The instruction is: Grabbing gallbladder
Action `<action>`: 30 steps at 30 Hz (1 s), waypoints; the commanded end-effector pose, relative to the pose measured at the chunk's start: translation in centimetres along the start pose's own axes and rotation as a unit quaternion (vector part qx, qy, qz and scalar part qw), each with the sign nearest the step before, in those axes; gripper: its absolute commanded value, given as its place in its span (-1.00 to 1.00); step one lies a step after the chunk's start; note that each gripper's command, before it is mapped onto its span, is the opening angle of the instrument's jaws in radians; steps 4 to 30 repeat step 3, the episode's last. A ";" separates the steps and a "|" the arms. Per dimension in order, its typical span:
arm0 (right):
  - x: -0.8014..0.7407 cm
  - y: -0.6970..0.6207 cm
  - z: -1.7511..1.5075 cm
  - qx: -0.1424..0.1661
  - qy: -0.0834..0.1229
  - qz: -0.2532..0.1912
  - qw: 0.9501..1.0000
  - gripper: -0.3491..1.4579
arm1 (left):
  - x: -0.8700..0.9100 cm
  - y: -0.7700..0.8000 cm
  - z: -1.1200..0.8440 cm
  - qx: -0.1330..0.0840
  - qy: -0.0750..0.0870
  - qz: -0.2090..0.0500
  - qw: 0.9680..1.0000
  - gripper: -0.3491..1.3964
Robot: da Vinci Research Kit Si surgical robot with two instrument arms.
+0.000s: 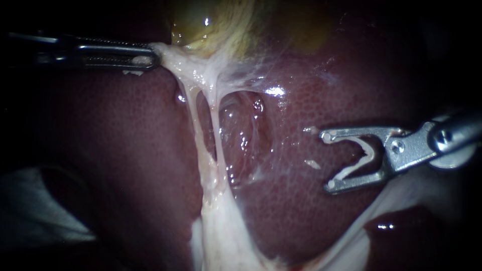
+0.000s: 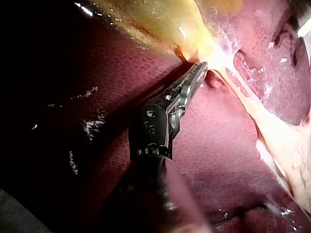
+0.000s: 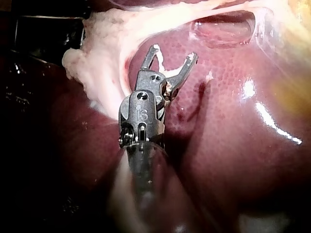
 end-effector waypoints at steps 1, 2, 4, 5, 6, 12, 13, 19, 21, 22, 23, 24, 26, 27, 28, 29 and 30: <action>0.00 0.00 0.00 0.000 0.000 0.000 1.000 -0.06 | 0.00 0.00 0.00 0.000 0.000 0.000 1.000 -1.00; 0.00 0.00 0.00 0.000 0.000 0.000 1.000 -0.06 | -0.01 0.00 0.01 0.001 0.000 0.000 1.000 -1.00; 0.00 0.00 0.00 0.000 0.000 0.000 1.000 -0.06 | -0.01 0.00 0.02 0.001 0.000 0.000 1.000 -1.00; 0.00 0.00 0.00 0.000 0.000 0.000 1.000 -0.06 | -0.01 0.00 0.02 0.001 0.000 0.000 1.000 -1.00; 0.00 0.00 0.00 0.000 0.000 0.000 1.000 -0.06 | -0.01 0.00 0.02 0.001 0.000 0.000 1.000 -1.00; 0.00 0.00 0.00 0.000 0.000 0.000 1.000 -0.06 | -0.01 0.00 0.02 0.001 0.000 0.000 1.000 -1.00; 0.00 0.00 0.00 0.000 0.000 0.000 1.000 -0.06 | -0.01 0.00 0.02 0.001 0.000 0.000 1.000 -1.00; 0.00 0.00 0.00 0.000 0.000 0.000 1.000 -0.06 | -0.01 0.00 0.02 0.001 0.000 0.000 1.000 -1.00; 0.00 0.00 0.00 0.000 0.000 0.000 1.000 -0.06 | -0.01 0.00 0.02 0.001 0.000 0.000 1.000 -1.00; 0.00 0.00 0.00 0.000 0.000 0.000 1.000 -0.06 | -0.01 0.00 0.02 0.001 0.000 0.000 1.000 -1.00; 0.00 0.00 0.00 0.000 0.000 0.000 1.000 -0.06 | -0.01 0.00 0.02 0.001 0.000 0.000 1.000 -1.00; 0.00 0.00 0.00 0.000 0.000 0.000 1.000 -0.06 | -0.01 0.00 0.02 0.001 0.000 0.000 1.000 -1.00; 0.00 0.00 0.00 0.000 0.000 0.000 1.000 -0.06 | -0.01 0.00 0.02 0.001 0.000 0.000 1.000 -1.00; 0.00 0.00 0.00 0.000 0.000 0.000 1.000 -0.06 | -0.01 0.00 0.02 0.001 0.000 0.000 1.000 -1.00; 0.00 0.00 0.00 0.000 0.000 0.000 1.000 -0.06 | -0.01 0.00 0.02 0.001 0.000 0.000 1.000 -1.00; 0.00 0.00 0.00 0.000 0.000 0.000 1.000 -0.06 | -0.01 0.00 0.02 0.001 0.000 0.000 1.000 -1.00; 0.00 0.00 0.00 0.000 0.000 0.000 1.000 -0.06 | -0.01 0.00 0.02 0.001 0.000 0.000 1.000 -1.00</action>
